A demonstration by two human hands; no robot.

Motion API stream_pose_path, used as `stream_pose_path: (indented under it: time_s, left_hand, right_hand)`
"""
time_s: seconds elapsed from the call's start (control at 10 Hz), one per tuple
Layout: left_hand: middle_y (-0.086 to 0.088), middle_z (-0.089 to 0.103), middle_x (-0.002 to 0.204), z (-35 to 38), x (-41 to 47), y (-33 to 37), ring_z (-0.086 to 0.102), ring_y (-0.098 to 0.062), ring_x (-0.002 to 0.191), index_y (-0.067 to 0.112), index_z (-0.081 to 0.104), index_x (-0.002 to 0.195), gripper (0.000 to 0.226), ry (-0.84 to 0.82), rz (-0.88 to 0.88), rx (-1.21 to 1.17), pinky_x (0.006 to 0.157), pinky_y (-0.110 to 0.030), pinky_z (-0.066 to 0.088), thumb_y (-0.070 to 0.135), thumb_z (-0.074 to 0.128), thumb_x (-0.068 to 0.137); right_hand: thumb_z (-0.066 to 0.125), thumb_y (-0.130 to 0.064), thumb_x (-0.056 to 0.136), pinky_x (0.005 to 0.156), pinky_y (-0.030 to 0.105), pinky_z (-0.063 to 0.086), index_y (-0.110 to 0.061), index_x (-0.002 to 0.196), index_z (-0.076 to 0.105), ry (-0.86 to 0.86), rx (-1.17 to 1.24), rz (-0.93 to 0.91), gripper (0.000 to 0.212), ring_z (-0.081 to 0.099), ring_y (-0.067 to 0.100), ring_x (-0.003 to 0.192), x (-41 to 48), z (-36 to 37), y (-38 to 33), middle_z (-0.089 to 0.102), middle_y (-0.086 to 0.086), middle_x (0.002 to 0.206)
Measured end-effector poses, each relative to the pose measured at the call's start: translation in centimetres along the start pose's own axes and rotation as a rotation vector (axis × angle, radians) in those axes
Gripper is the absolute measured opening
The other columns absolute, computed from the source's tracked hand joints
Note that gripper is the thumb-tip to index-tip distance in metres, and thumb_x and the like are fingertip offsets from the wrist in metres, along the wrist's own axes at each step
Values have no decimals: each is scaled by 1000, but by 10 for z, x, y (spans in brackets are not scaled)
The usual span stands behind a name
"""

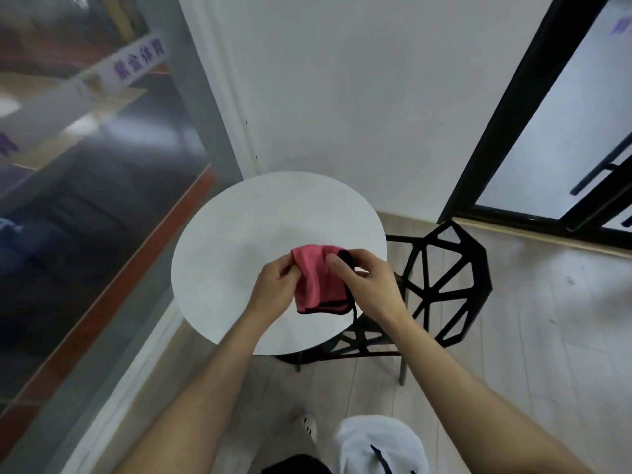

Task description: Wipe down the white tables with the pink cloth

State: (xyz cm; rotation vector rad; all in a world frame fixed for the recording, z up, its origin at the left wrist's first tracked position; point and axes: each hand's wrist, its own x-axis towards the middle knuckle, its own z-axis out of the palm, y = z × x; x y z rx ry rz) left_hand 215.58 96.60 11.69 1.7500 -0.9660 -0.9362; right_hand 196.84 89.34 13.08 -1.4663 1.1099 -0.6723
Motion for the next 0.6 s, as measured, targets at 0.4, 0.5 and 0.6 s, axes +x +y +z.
stream_pose_path:
  time_s: [0.4,0.5,0.6]
  left_hand:
    - [2,83,107,-90,43,-46,80,-24,103,24,77,119,16,-70,-101,-64,82,-32,64,33,73,106]
    - [4,82,104,-113,72,-34,80,-14,94,27,74,118,19,-33,4,-34,74,-29,65,35,80,101]
    - [-8,77,113,-120,90,-58,81,-24,93,20,64,130,36,-175,-197,71,74,-39,68,29,82,100]
  right_hand:
    - [68,-31,102,83,39,57,-21,95,69,24,-259,-50,12,70,18,93,46,76,-23,74,-4,92]
    - [71,-35,101,87,40,60,-25,104,71,98,-212,-43,10,71,14,96,74,86,-30,75,-9,97]
    - [73,-35,103,98,43,60,-15,138,63,36,-294,250,41,71,25,111,90,80,2,73,4,121]
